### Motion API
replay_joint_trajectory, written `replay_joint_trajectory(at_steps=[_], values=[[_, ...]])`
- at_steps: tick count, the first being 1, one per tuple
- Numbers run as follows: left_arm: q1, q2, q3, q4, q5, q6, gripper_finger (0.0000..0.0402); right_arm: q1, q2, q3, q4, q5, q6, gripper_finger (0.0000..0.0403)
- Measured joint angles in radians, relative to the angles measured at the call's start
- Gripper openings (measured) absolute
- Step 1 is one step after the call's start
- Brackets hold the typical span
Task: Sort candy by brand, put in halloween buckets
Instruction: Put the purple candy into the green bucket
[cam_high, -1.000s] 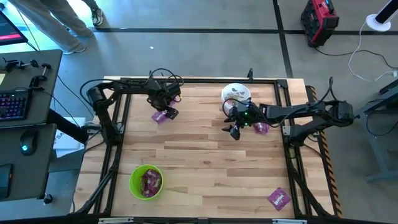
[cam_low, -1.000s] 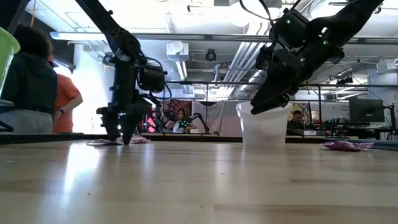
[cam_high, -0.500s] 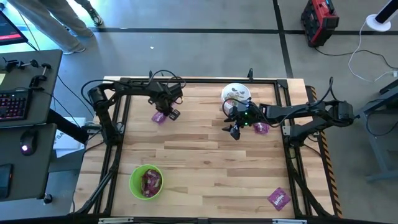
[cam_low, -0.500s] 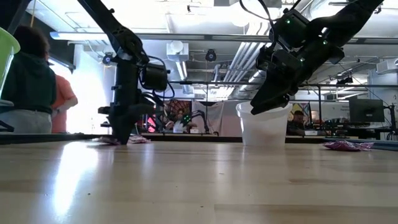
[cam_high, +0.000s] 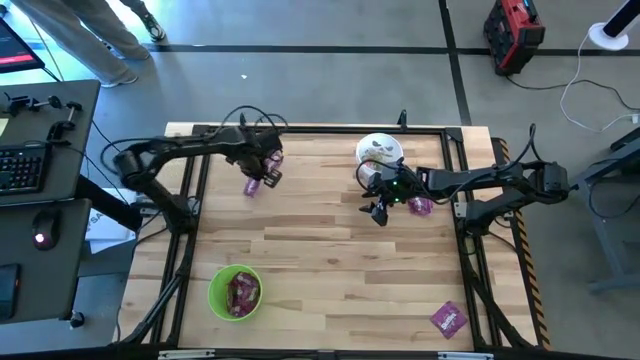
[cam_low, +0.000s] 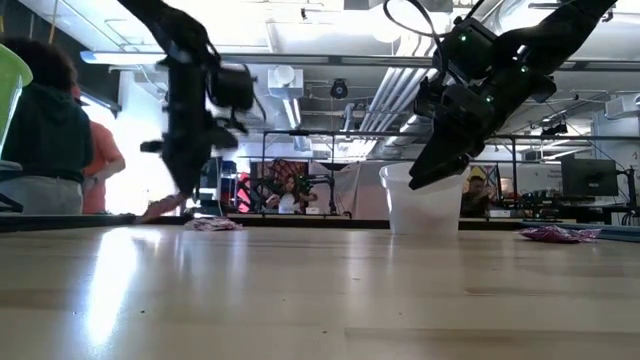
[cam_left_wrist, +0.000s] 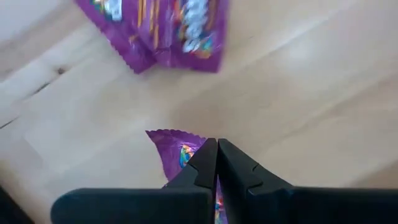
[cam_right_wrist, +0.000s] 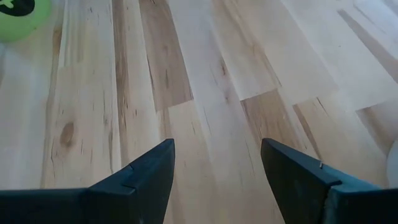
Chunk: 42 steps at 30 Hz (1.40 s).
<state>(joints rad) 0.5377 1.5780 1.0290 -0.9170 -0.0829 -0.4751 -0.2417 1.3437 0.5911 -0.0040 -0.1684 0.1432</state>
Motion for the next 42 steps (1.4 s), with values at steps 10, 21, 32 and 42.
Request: replay_joint_trajectory(at_steps=[10, 21, 32, 42], values=[[-0.199, -0.302, 0.003, 0.041, 0.164, -0.128, 0.0, 0.0, 0.0, 0.0, -0.006, 0.001, -0.035, 0.0233], [-0.8, -0.426, 0.03, 0.325, 0.198, -0.649, 0.0, 0.0, 0.0, 0.0, -0.014, 0.002, 0.07, 0.0233], [-1.303, -0.345, 0.096, 0.033, -0.062, -0.866, 0.0, 0.104, 0.0, 0.001, 0.046, -0.048, 0.432, 0.0233], [-1.404, -0.203, 0.096, 0.006, -0.055, -0.813, 0.0018, 0.253, -0.009, 0.151, 0.032, -0.039, 0.537, 0.0233]])
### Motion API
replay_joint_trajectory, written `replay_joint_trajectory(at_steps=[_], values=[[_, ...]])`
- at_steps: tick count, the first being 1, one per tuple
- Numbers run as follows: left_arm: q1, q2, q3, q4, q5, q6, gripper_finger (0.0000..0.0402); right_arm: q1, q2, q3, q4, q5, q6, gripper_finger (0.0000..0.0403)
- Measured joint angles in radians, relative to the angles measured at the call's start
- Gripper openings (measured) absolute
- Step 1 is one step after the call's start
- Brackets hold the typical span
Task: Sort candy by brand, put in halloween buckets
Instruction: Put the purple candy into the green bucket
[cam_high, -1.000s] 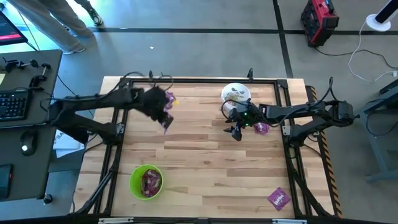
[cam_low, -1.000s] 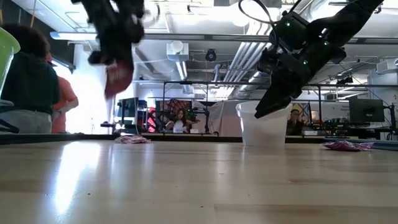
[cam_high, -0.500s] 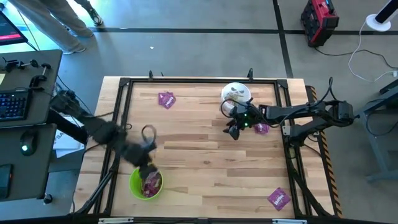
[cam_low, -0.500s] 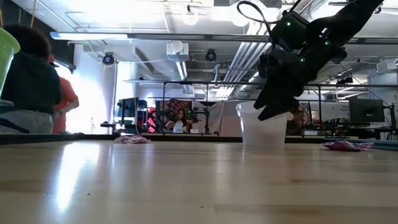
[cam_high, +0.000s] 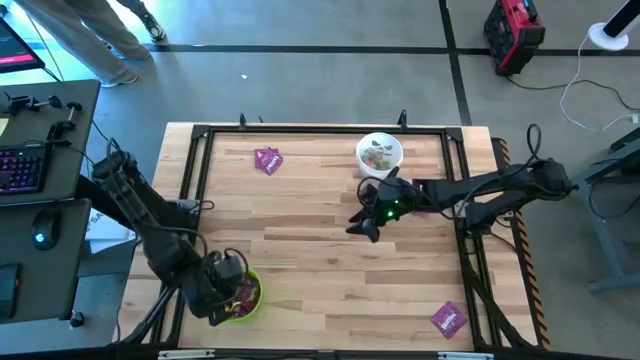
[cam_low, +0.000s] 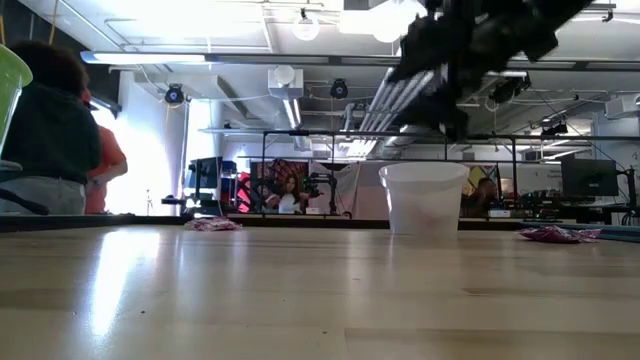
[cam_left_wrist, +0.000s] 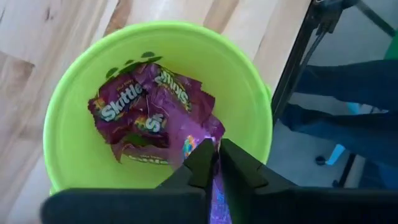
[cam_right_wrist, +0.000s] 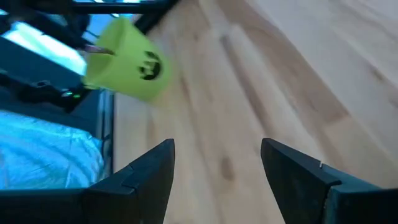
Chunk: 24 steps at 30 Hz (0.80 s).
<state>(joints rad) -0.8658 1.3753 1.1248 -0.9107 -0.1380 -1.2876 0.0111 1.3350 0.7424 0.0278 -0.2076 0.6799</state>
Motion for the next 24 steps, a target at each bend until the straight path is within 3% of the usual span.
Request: replay_joint_trajectory(at_steps=[10, 14, 17, 24], values=[[0.074, -0.019, 0.0, -0.01, -0.058, 0.093, 0.0159, 0.038, 0.0, 0.266, -0.339, 0.068, -0.138, 0.0233], [0.152, -0.068, 0.022, -0.007, -0.175, 0.213, 0.0198, 0.051, -0.001, 0.349, -0.462, 0.125, -0.166, 0.0233], [0.294, -0.101, 0.035, -0.007, -0.227, 0.314, 0.0209, 0.058, -0.001, 0.364, -0.516, 0.189, -0.167, 0.0233], [0.813, -0.057, 0.048, -0.009, -0.099, 0.666, 0.0212, 0.025, -0.001, 0.277, -0.553, 0.225, -0.177, 0.0233]])
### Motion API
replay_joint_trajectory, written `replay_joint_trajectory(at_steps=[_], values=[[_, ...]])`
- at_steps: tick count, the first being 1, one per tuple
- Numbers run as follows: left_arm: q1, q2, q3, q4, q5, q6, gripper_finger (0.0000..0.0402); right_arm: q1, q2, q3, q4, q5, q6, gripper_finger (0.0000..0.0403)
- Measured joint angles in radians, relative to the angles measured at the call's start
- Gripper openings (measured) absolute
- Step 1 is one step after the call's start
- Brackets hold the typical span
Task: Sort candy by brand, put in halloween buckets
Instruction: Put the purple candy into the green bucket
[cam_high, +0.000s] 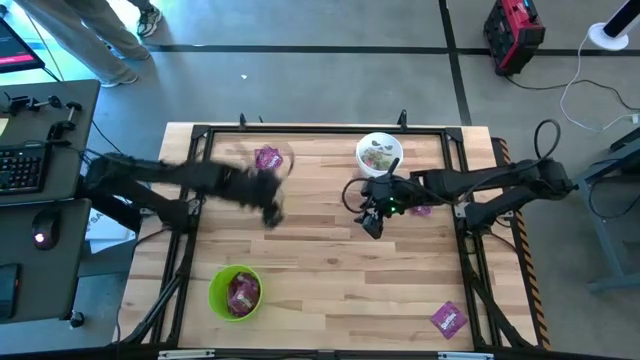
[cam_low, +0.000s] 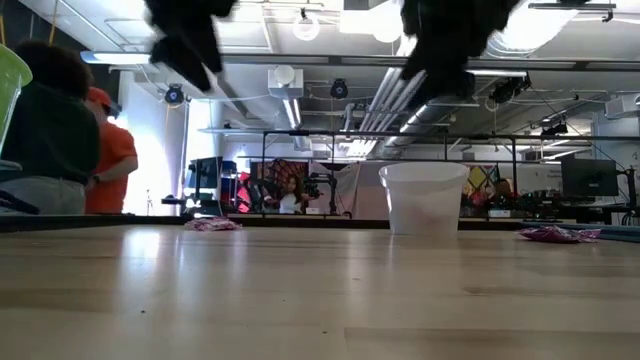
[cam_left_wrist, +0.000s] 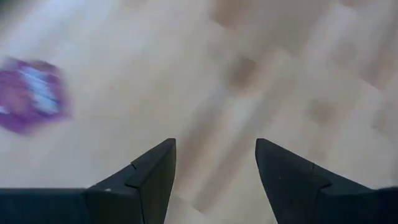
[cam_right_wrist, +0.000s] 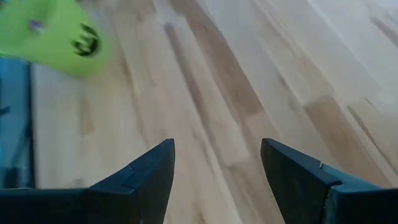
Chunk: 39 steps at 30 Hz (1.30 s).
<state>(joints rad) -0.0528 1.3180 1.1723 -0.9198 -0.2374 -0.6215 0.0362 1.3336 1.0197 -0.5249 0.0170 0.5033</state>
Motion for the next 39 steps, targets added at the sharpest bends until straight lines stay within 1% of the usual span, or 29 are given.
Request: replay_joint_trajectory(at_steps=[4, 7, 9, 11, 14, 16, 18, 21, 24, 25, 33, 39], values=[[0.3, 0.085, 0.049, 0.005, 0.038, 0.22, 0.0212, -0.051, -0.001, -0.07, 0.012, -0.023, -0.035, 0.0233], [0.482, 0.175, 0.089, 0.006, 0.088, 0.337, 0.0212, -0.092, -0.001, -0.121, 0.072, -0.056, -0.091, 0.0233], [0.584, 0.248, 0.109, -0.002, 0.132, 0.372, 0.0212, -0.119, -0.001, -0.157, 0.127, -0.08, -0.101, 0.0233], [0.67, 0.32, 0.125, -0.018, 0.173, 0.384, 0.0212, -0.142, -0.001, -0.198, 0.218, -0.104, -0.092, 0.0233], [0.752, 0.404, 0.136, -0.015, 0.194, 0.366, 0.0212, -0.171, -0.001, -0.268, 0.374, -0.124, -0.083, 0.0233], [0.779, 0.443, 0.136, 0.008, 0.197, 0.35, 0.0212, -0.192, 0.0, -0.31, 0.456, -0.126, -0.053, 0.0233], [0.788, 0.472, 0.137, 0.037, 0.169, 0.35, 0.0212, -0.213, 0.001, -0.345, 0.505, -0.128, 0.005, 0.0233], [0.791, 0.52, 0.137, 0.069, 0.105, 0.346, 0.0212, -0.234, 0.001, -0.378, 0.527, -0.127, 0.043, 0.0233], [0.803, 0.569, 0.136, 0.07, 0.117, 0.334, 0.0212, -0.249, 0.001, -0.395, 0.541, -0.13, 0.048, 0.0233], [0.805, 0.579, 0.136, 0.07, 0.099, 0.331, 0.0212, -0.254, 0.002, -0.397, 0.549, -0.131, 0.057, 0.0233], [0.805, 0.626, 0.137, 0.159, 0.091, 0.353, 0.0212, -0.28, 0.002, -0.397, 0.612, -0.09, 0.109, 0.0233], [0.805, 0.632, 0.137, 0.141, 0.092, 0.359, 0.0212, -0.278, 0.002, -0.397, 0.615, -0.084, 0.126, 0.0233]])
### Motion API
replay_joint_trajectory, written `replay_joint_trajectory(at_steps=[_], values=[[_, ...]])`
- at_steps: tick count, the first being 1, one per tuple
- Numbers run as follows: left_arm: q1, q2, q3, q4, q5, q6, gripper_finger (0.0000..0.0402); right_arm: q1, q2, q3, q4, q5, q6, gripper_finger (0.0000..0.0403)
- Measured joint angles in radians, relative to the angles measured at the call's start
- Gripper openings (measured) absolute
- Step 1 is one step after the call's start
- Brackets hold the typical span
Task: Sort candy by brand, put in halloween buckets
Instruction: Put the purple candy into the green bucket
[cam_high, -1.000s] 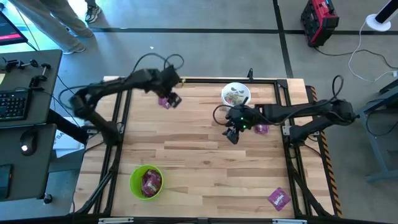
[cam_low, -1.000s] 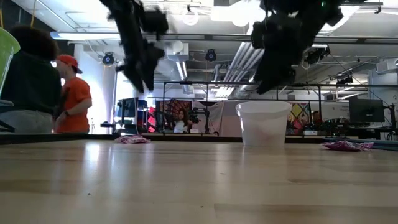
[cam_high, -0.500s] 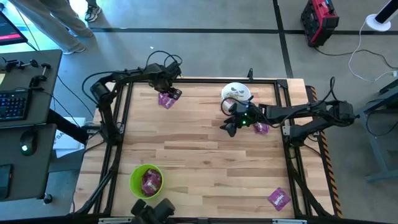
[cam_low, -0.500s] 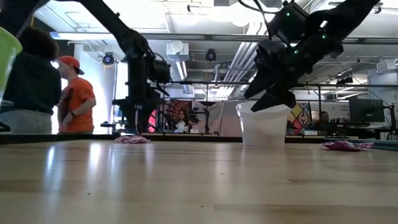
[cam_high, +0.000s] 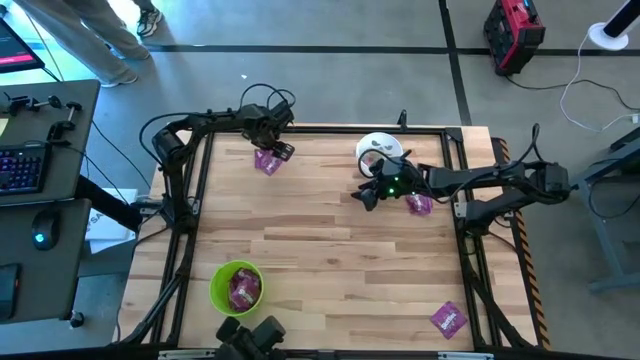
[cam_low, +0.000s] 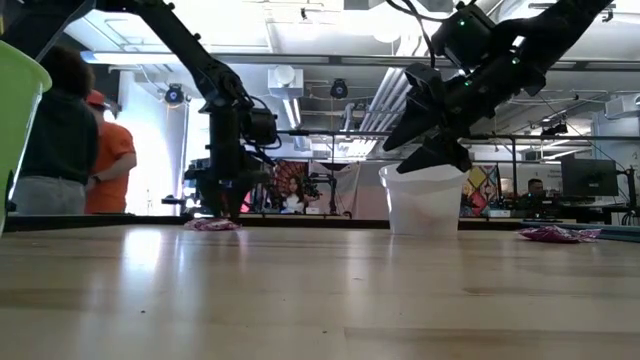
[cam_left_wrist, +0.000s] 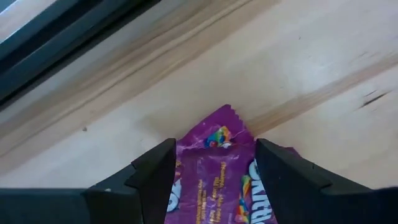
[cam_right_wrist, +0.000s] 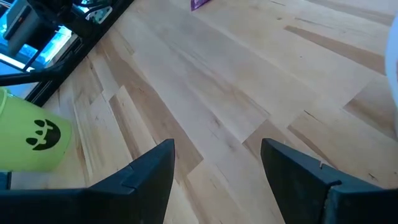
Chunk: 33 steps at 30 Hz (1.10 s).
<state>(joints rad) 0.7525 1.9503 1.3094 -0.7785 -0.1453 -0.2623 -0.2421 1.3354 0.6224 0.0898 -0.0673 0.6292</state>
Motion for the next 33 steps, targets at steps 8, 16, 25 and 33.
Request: replay_joint_trajectory(at_steps=[8, 16, 25, 33], values=[[0.0, 0.001, 0.0, -0.017, -0.017, 0.013, 0.0192, 0.0, 0.0, 0.0, -0.001, 0.003, 0.0, 0.0233], [-0.004, -0.006, -0.067, 0.001, 0.044, -0.013, 0.0105, 0.0, 0.0, 0.0, -0.003, 0.003, 0.0, 0.0233], [-0.023, -0.035, -0.057, -0.019, 0.069, 0.064, 0.0008, 0.0, 0.0, 0.0, -0.003, 0.011, -0.002, 0.0233], [-0.021, -0.175, -0.041, -0.004, 0.063, 0.082, 0.0001, 0.0, 0.0, 0.001, -0.003, 0.014, -0.008, 0.0233]])
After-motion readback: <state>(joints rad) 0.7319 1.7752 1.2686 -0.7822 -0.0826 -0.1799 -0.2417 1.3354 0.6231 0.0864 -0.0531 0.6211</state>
